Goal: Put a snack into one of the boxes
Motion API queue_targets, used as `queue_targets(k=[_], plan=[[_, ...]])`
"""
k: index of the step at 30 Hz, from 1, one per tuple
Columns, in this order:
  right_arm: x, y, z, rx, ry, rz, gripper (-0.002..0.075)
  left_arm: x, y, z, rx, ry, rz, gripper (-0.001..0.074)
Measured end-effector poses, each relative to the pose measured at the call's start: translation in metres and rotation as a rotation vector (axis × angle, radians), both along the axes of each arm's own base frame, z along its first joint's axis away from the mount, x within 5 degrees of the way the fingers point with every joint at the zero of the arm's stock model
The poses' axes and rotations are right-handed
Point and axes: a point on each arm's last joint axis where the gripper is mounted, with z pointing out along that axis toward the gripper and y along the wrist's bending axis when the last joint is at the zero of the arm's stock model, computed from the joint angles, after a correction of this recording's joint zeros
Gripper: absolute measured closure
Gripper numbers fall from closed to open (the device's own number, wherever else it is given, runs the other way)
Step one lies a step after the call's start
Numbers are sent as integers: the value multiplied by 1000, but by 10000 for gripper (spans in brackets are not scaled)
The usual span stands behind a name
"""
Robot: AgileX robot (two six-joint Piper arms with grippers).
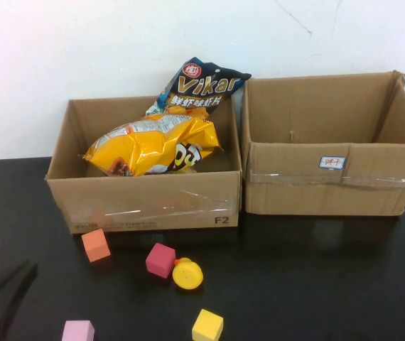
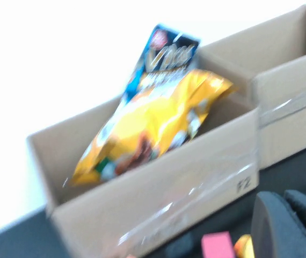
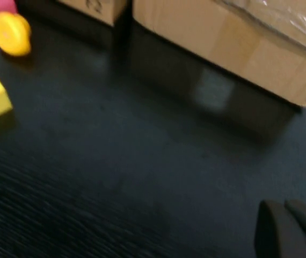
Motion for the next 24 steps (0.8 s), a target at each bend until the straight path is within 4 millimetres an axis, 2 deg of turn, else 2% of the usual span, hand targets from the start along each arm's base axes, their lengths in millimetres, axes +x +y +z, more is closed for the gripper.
queue_targets(k=[7, 24], plan=[[-2, 1, 0, 49, -28, 21, 727, -5, -10, 7, 43, -110, -135, 736], [-3, 0, 0, 49, -29, 19, 727, -6, -12, 7, 58, -131, -161, 736]])
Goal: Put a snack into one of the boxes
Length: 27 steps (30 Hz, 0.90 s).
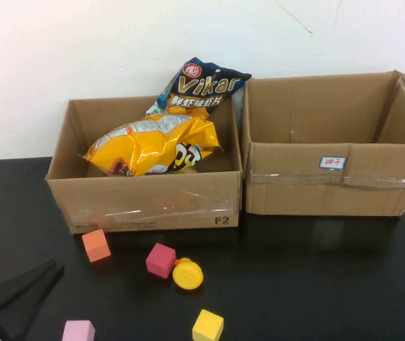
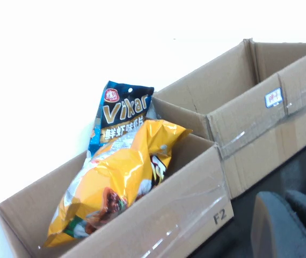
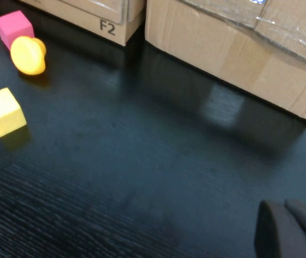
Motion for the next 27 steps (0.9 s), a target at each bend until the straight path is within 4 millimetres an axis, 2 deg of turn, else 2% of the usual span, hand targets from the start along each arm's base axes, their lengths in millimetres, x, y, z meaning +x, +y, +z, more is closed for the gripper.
queue_targets(k=[3, 7, 12, 16, 23, 27], plan=[[0, 0, 0, 0, 0, 0, 727, -1, 0, -6, 4, 13, -4, 736], [0, 0, 0, 0, 0, 0, 727, -5, 6, -12, -84, 47, 39, 736], [0, 0, 0, 0, 0, 0, 727, -14, 26, -20, -331, 81, 203, 736], [0, 0, 0, 0, 0, 0, 727, -20, 40, -37, -509, 139, 366, 736], [0, 0, 0, 0, 0, 0, 727, -29, 49, -70, -419, 79, 470, 736], [0, 0, 0, 0, 0, 0, 727, -30, 51, -83, -423, 189, 525, 736]])
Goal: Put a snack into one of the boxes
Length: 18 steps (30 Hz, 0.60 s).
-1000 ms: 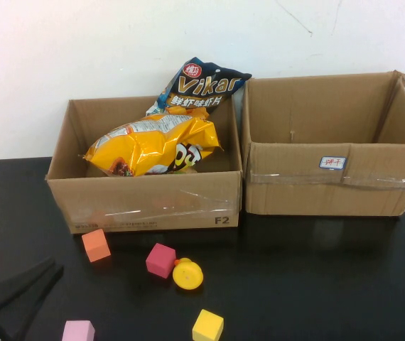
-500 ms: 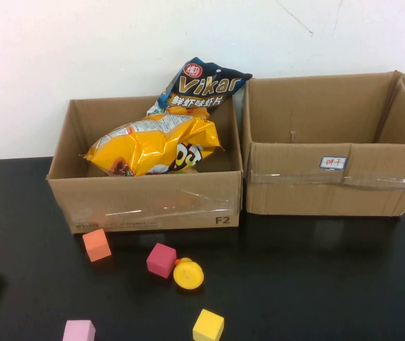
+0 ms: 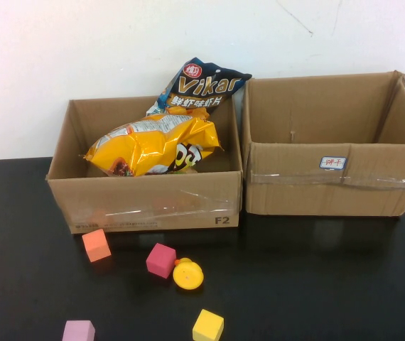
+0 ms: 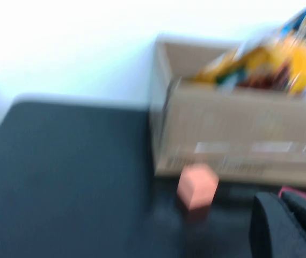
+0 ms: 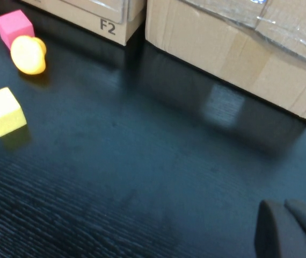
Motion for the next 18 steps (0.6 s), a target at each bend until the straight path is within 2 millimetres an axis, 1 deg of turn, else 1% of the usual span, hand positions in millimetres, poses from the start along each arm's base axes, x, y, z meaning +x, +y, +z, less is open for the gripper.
queue_targets(k=[2, 5, 8, 18], plan=[[0, 0, 0, 0, 0, 0, 727, -1, 1, -7, 1, 82, 13, 736], [0, 0, 0, -1, 1, -1, 727, -3, 0, -13, 27, 148, -1, 736], [0, 0, 0, -1, 1, -1, 727, -3, -1, -14, 62, 155, -24, 736], [0, 0, 0, -2, 2, -2, 727, -4, -2, -14, 63, 162, -36, 736]])
